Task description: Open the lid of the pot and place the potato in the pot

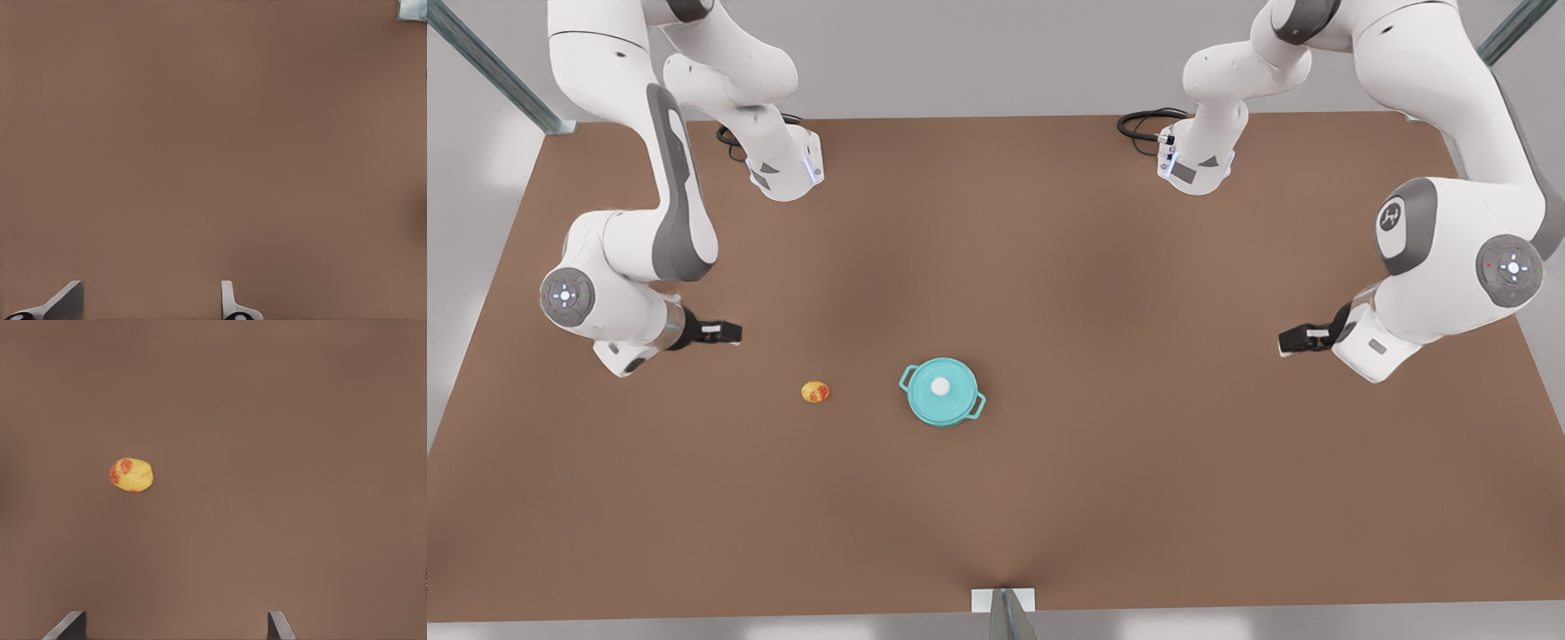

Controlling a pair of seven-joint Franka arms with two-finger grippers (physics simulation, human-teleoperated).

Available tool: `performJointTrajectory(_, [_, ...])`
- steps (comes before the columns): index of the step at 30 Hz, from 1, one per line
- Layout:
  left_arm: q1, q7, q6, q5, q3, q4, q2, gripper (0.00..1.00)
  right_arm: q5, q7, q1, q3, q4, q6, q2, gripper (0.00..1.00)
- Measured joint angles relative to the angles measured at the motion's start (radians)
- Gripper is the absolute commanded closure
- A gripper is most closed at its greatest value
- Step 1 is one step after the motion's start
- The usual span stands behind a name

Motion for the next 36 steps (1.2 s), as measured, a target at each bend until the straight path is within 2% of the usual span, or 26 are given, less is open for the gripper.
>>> performJointTrajectory(3, [-0.025, -0.010, 0.015, 0.003, -0.007, -0.001, 0.010, 0.00, -0.029, 0.009, -0.006, -0.008, -0.002, 0.094, 0.015, 0.00])
performJointTrajectory(5, [-0.138, -0.028, 0.023, 0.010, -0.015, 0.001, 0.022, 0.00, -0.045, 0.018, -0.004, -0.008, -0.002, 0.131, 0.019, 0.00])
performJointTrajectory(7, [-0.333, -0.067, 0.043, 0.014, -0.019, 0.028, 0.048, 0.00, -0.053, 0.040, 0.037, -0.006, -0.001, 0.156, 0.033, 0.00])
performJointTrajectory(9, [-0.501, -0.123, 0.076, 0.019, -0.022, 0.119, 0.141, 0.00, -0.056, 0.074, 0.105, -0.005, 0.007, 0.177, 0.054, 0.00])
performJointTrajectory(15, [-0.709, -0.335, 0.218, 0.098, -0.016, 0.191, 0.367, 0.00, -0.057, 0.174, 0.143, -0.006, 0.015, 0.225, 0.112, 0.00])
performJointTrajectory(17, [-0.785, -0.410, 0.276, 0.136, 0.007, 0.331, 0.504, 0.00, -0.051, 0.202, 0.152, -0.006, 0.014, 0.248, 0.149, 0.00])
performJointTrajectory(20, [-0.833, -0.509, 0.367, 0.169, 0.054, 0.541, 0.684, 0.00, -0.047, 0.242, 0.160, -0.005, 0.011, 0.294, 0.206, 0.00])
performJointTrajectory(22, [-0.886, -0.567, 0.410, 0.180, 0.102, 0.584, 0.733, 0.00, -0.046, 0.275, 0.167, -0.005, 0.011, 0.323, 0.229, 0.00])
performJointTrajectory(25, [-0.939, -0.647, 0.463, 0.188, 0.147, 0.597, 0.762, 0.00, -0.044, 0.355, 0.169, -0.005, 0.011, 0.354, 0.246, 0.00])
performJointTrajectory(30, [-0.960, -0.754, 0.538, 0.201, 0.159, 0.598, 0.793, 0.00, -0.045, 0.546, 0.176, -0.005, -0.008, 0.383, 0.257, 0.00])
performJointTrajectory(36, [-0.965, -0.832, 0.622, 0.213, 0.176, 0.598, 0.837, 0.00, -0.044, 0.801, 0.188, -0.005, -0.069, 0.513, 0.302, 0.00])
